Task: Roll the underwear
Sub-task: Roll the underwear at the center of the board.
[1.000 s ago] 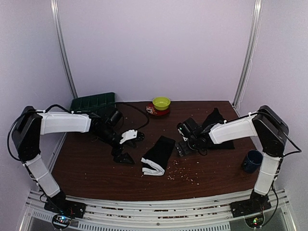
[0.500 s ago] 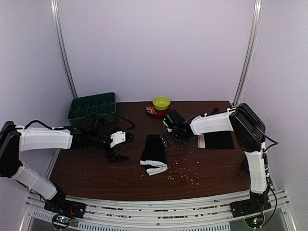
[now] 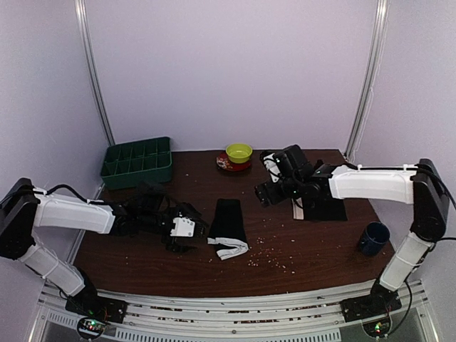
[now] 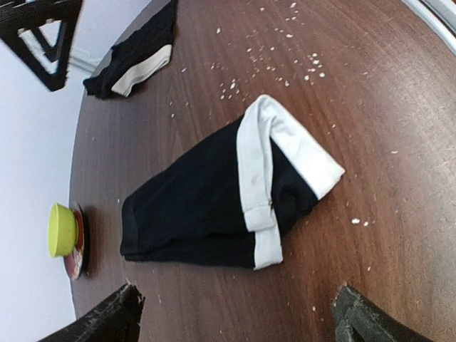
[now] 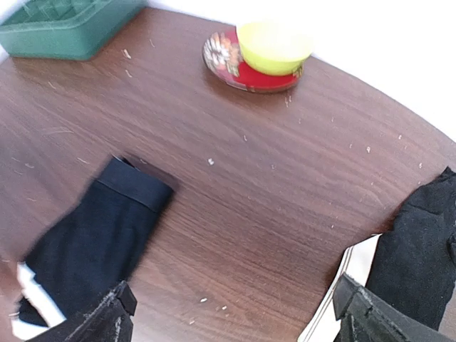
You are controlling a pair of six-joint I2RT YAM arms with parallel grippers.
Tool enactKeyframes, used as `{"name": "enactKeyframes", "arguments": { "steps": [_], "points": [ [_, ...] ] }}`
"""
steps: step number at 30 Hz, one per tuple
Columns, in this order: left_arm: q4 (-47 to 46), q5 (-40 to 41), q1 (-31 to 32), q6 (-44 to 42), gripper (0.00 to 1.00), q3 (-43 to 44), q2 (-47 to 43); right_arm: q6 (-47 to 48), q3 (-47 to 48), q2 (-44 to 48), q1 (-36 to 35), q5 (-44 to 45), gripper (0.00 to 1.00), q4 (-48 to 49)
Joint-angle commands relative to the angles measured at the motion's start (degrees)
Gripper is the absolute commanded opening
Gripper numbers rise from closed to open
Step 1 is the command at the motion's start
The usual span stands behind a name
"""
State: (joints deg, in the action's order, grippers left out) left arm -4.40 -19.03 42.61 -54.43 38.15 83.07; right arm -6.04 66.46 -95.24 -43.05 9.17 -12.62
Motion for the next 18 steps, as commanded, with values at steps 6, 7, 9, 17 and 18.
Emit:
{"name": "enactKeyframes", "arguments": {
  "steps": [6, 7, 9, 17, 18],
  "points": [
    [-4.2, 13.6, 10.8, -7.7, 0.9, 5.0, 11.0, -4.6, -16.5, 14.9, -1.3, -1.3, 1.0, 12.2],
    [-4.2, 14.9, 11.6, -7.4, 0.9, 5.6, 12.0, -4.7, -17.3, 15.6, -1.3, -1.1, 1.0, 12.4],
    [-4.7, 16.4, 12.8, -6.9, 0.9, 6.3, 13.8, -4.8, -17.7, 16.5, -1.3, -1.3, 1.0, 12.3],
    [-2.9, 20.5, 15.3, -4.4, 0.77, 9.2, 18.9, -5.1, -19.2, 18.7, -1.3, -1.7, 1.0, 13.6],
    [-2.2, 20.8, 15.3, -3.8, 0.74, 9.5, 19.3, -5.2, -19.3, 18.9, -1.3, -1.7, 1.0, 13.7]
  ]
}}
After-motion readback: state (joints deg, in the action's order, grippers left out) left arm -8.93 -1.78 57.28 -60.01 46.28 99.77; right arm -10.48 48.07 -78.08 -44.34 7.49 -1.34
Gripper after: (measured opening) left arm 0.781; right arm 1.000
